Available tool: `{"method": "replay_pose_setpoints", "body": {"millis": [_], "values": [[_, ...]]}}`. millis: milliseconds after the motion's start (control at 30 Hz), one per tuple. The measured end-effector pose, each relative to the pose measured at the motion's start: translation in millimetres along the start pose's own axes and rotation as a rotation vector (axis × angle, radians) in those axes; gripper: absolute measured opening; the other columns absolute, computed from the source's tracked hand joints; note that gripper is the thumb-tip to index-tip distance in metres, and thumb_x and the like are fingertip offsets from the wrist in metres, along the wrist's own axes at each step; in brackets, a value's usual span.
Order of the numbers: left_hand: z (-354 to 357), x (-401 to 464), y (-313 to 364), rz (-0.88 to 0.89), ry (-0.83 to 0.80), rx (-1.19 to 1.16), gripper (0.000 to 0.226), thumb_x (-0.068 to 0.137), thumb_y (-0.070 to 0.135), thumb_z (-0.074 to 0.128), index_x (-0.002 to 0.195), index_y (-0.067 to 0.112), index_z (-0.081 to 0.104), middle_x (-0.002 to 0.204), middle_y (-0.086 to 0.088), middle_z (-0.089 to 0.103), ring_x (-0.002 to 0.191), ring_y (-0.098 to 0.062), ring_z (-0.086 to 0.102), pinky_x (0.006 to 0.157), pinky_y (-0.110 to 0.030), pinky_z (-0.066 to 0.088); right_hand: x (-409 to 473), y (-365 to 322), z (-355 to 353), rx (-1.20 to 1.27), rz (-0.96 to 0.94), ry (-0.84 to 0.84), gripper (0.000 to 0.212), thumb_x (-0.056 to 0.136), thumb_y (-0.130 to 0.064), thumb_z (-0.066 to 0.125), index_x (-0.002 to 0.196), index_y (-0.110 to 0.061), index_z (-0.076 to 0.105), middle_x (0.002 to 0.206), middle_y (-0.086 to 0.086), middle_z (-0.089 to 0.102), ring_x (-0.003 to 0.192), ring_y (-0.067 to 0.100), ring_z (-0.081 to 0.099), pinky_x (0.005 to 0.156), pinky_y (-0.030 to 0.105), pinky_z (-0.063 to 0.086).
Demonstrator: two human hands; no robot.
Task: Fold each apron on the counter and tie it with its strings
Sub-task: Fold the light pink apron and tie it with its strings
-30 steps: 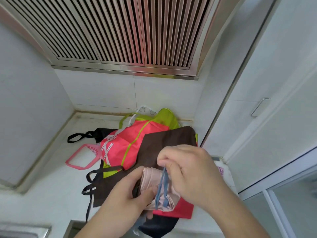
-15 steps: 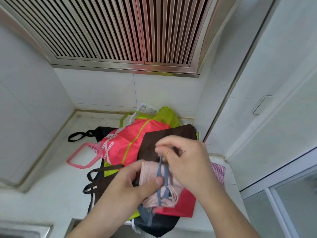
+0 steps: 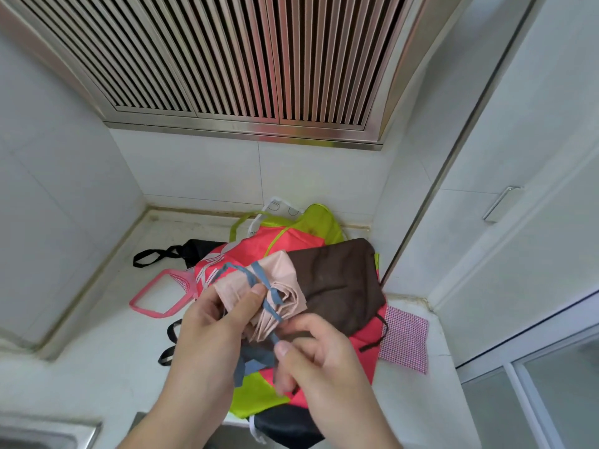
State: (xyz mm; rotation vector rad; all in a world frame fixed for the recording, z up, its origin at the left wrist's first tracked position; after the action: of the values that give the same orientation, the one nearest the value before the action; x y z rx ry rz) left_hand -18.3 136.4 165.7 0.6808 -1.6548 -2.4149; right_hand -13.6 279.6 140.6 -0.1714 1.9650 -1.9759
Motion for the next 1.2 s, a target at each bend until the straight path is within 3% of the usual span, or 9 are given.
{"method": "replay_pose_setpoints", "body": {"millis": [200,333,433,567,733,867,967,1067,1200], "values": [[-13,2,0,0.016,0.023,0.064,0.016,0.095,0.014,0.070,0.109,0.007,0.075,0.103,-0.023,0.077,0.093,-0.048,0.073,0.087,-0.077,0.052,-6,-3,-25,-0.217,-0.074,0.062,0.026,0.100,-0.020,0.062,0.076,-0.021,0.071,0.053,-0.006,0.046,0.052,0.008,0.037,0.054,0.025,0.031],[-19,2,0,-0.046,-0.014,-0.002,0.020,0.090,0.011,0.069,0.106,0.005,0.078,0.108,-0.023,0.077,0.086,-0.038,0.074,0.076,-0.047,0.061,-8,1,-33,-0.202,-0.051,-0.005,0.028,0.100,-0.011,0.061,0.074,-0.015,0.070,0.049,-0.008,0.045,0.048,0.006,0.035,0.050,0.018,0.028],[-21,-3,4,-0.113,-0.218,-0.047,0.028,0.080,0.014,0.067,0.103,0.004,0.079,0.105,-0.026,0.076,0.076,-0.039,0.073,0.069,-0.041,0.063,-7,8,-35,-0.118,0.015,-0.023,0.027,0.098,-0.014,0.065,0.071,-0.014,0.069,0.047,-0.011,0.043,0.044,0.003,0.033,0.047,0.017,0.026],[-29,-7,8,-0.047,-0.455,0.192,0.032,0.070,0.027,0.089,0.091,0.006,0.077,0.081,-0.022,0.072,0.072,-0.032,0.070,0.063,-0.034,0.057,8,11,-48,0.130,0.189,0.015,0.017,0.078,-0.023,0.066,0.067,-0.010,0.063,0.054,0.002,0.028,0.046,0.011,0.021,0.046,0.025,0.013],[-26,-13,3,0.042,-0.725,0.621,0.011,0.093,0.011,0.077,0.086,0.019,0.073,0.076,-0.003,0.067,0.074,-0.013,0.062,0.069,-0.024,0.046,27,-20,-62,-0.176,0.250,-0.145,0.038,0.092,-0.026,0.073,0.056,-0.018,0.060,0.049,-0.005,0.032,0.045,0.010,0.024,0.047,0.024,0.017],[-17,-17,-9,0.080,-0.533,0.830,0.012,0.093,0.017,0.076,0.090,0.028,0.073,0.077,-0.001,0.071,0.071,-0.017,0.065,0.070,-0.030,0.050,31,-51,-63,-0.454,0.119,-0.056,0.039,0.098,-0.030,0.068,0.062,-0.015,0.066,0.045,-0.011,0.039,0.042,0.004,0.032,0.052,0.027,0.025],[-18,-14,-16,0.115,-0.297,0.800,0.016,0.091,0.018,0.077,0.083,0.031,0.072,0.072,0.001,0.070,0.066,-0.011,0.064,0.065,-0.031,0.049,14,-61,-49,-0.404,0.000,-0.019,0.032,0.101,-0.023,0.063,0.071,-0.012,0.070,0.043,-0.012,0.046,0.041,0.003,0.036,0.051,0.024,0.028],[-19,-12,-12,0.094,-0.123,0.552,0.016,0.093,0.012,0.075,0.086,0.026,0.077,0.079,-0.007,0.075,0.073,-0.020,0.071,0.067,-0.037,0.055,-6,-47,-29,-0.244,-0.058,-0.014,0.024,0.098,-0.025,0.062,0.080,-0.013,0.072,0.047,-0.010,0.050,0.044,0.003,0.039,0.050,0.020,0.029],[-16,-14,-2,-0.061,-0.118,0.021,0.013,0.087,0.006,0.069,0.095,0.001,0.077,0.097,-0.031,0.074,0.084,-0.038,0.072,0.073,-0.044,0.060,-19,-14,-12,-0.017,0.009,-0.055,0.022,0.088,-0.029,0.059,0.076,-0.014,0.070,0.048,0.006,0.051,0.044,0.018,0.040,0.049,0.023,0.033]]}}
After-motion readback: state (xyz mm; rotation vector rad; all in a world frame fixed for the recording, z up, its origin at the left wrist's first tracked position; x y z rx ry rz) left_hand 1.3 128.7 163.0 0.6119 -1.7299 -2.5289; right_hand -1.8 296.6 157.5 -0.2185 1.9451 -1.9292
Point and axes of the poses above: each hand's wrist, its own x-axis towards the middle knuckle, its own z-axis out of the palm, y = z × x, the point moved 1 cm from there along x, towards the middle knuckle
